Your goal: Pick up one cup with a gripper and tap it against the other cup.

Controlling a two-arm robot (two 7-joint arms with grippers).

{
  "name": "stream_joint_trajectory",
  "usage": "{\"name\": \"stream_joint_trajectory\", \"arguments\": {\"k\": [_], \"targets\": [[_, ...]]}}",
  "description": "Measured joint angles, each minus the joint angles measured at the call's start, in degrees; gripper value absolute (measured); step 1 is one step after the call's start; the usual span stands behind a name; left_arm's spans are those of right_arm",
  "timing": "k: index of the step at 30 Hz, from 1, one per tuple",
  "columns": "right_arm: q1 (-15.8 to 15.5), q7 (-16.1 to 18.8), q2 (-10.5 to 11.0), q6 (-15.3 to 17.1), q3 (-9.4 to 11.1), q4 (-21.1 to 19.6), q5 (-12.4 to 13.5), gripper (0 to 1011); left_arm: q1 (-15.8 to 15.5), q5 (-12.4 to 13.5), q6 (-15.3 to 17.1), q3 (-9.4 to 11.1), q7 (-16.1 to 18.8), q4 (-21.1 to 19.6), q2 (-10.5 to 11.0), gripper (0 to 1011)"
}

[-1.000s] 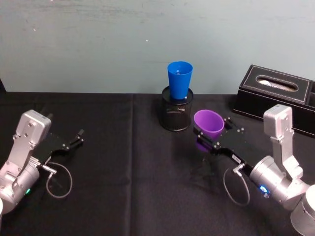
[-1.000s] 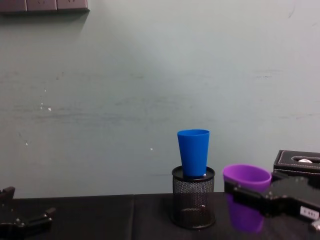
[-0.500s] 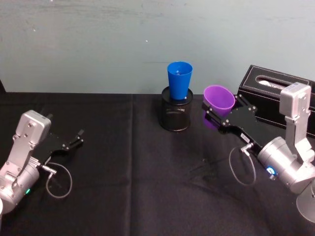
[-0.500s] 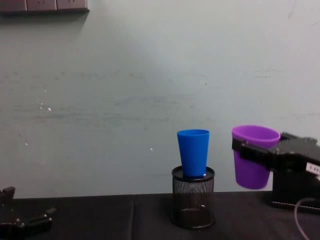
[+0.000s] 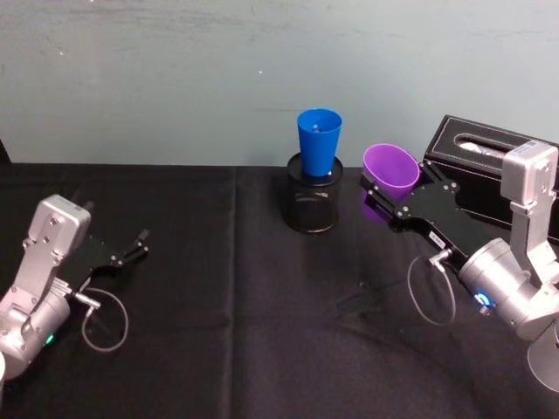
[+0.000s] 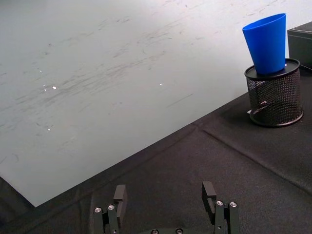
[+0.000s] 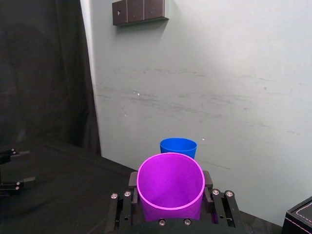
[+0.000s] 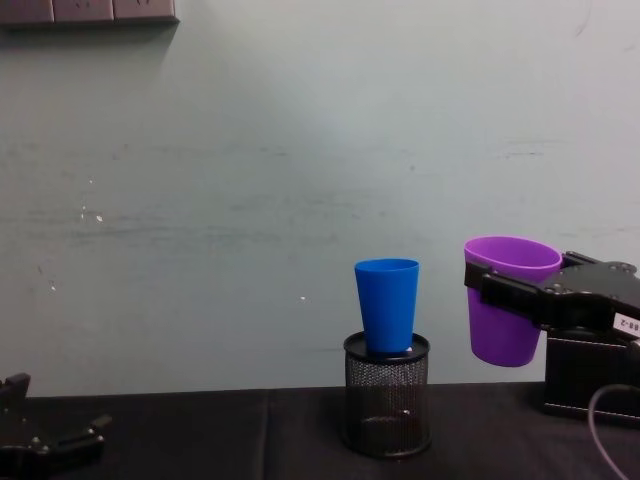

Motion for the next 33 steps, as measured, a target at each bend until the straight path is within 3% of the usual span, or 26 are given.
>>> {"name": "stream_joint_trajectory", "arguments": {"k": [26,33], "targets": [[0.09,0.00,-0.16,0.01,-0.01,0.31,0.19,735,0.00,0.00,0.00,0.00,0.00,0.00,0.00,1011],[5.16,0.81,-1.47,0.40,-0.32,4.06,0.67,734,0.00,0.00,0.00,0.00,0.00,0.00,0.00,1011]]}}
